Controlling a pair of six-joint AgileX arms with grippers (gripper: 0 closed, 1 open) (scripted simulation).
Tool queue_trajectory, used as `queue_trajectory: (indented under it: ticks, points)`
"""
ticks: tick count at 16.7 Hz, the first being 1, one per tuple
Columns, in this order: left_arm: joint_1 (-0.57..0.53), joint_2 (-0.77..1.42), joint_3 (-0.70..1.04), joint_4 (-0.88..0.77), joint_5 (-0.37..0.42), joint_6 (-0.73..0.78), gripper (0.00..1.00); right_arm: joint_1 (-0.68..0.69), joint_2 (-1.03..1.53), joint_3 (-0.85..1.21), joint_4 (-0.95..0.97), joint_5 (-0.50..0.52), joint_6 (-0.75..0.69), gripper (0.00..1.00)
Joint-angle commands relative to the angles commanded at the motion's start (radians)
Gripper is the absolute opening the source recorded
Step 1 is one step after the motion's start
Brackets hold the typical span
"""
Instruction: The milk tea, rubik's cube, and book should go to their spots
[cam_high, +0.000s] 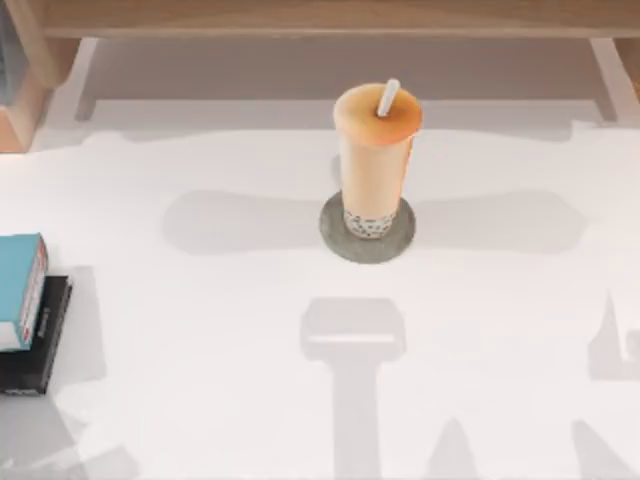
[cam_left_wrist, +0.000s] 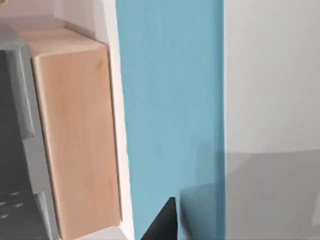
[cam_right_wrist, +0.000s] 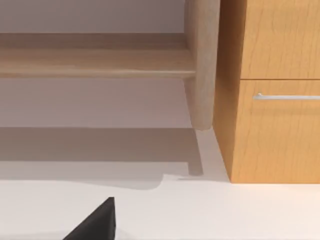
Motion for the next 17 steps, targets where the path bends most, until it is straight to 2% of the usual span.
queue_trajectory:
  ticks: [11,17]
  points:
    - [0.0,0.0,0.0,0.0,0.0,0.0,0.98,0.0,0.0,0.0,0.0,0.0,0.0,1.0]
    - [0.0,0.0,0.0,0.0,0.0,0.0,1.0,0.0,0.0,0.0,0.0,0.0,0.0,1.0]
